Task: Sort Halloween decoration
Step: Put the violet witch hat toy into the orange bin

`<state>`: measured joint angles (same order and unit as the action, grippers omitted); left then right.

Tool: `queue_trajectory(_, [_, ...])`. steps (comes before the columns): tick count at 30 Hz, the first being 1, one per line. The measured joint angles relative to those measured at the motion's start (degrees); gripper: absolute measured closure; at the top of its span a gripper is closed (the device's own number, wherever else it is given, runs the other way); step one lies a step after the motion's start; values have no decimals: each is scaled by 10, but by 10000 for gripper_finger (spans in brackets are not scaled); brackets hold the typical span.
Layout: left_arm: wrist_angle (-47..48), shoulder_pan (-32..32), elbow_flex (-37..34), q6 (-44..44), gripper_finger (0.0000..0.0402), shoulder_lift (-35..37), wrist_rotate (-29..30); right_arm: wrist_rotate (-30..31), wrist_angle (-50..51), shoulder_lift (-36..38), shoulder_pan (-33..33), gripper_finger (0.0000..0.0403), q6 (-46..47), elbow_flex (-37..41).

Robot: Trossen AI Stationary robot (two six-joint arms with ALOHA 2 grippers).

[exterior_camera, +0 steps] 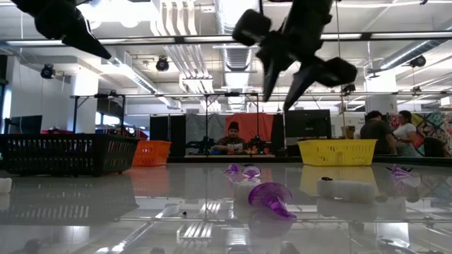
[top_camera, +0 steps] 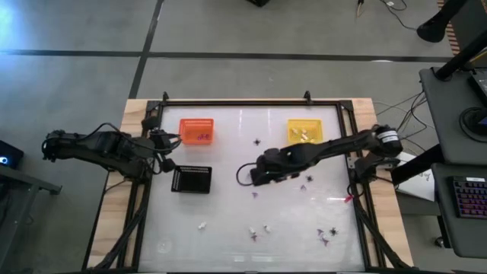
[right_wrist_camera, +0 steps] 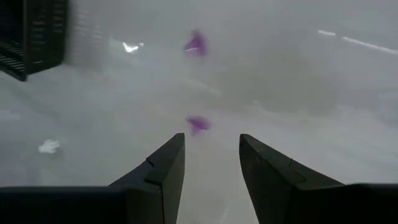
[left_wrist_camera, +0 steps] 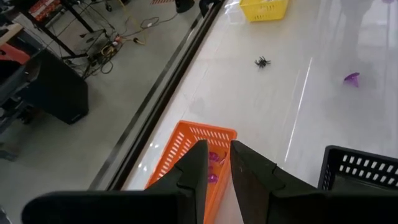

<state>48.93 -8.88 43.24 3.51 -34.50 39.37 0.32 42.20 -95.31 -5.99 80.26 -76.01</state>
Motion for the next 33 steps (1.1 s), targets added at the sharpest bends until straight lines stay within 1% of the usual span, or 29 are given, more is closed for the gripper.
queue_trajectory(2, [0, 0, 0, 0, 349, 2, 0, -1, -27, -30, -10, 259, 12, -7])
queue_trajectory(6, [0, 0, 0, 0, 349, 5, 0, -2, -40, -91, -28, 257, 12, -40])
queue_trajectory(12, [0, 0, 0, 0, 349, 10, 0, -4, -27, -171, -39, 248, -13, -110])
queue_trajectory(15, [0, 0, 0, 0, 349, 13, 0, -3, 21, -202, -39, 243, -33, -152])
queue_trajectory(18, [0, 0, 0, 0, 349, 15, 0, -3, 102, -227, -39, 237, -52, -194])
queue_trajectory(21, [0, 0, 0, 0, 349, 17, 0, -3, 149, -246, -39, 231, -74, -227])
queue_trajectory(26, [0, 0, 0, 0, 349, 19, 0, -8, 144, -264, -39, 227, -109, -247])
queue_trajectory(33, [0, 0, 0, 0, 349, 23, 0, -7, 148, -283, -39, 225, -125, -242])
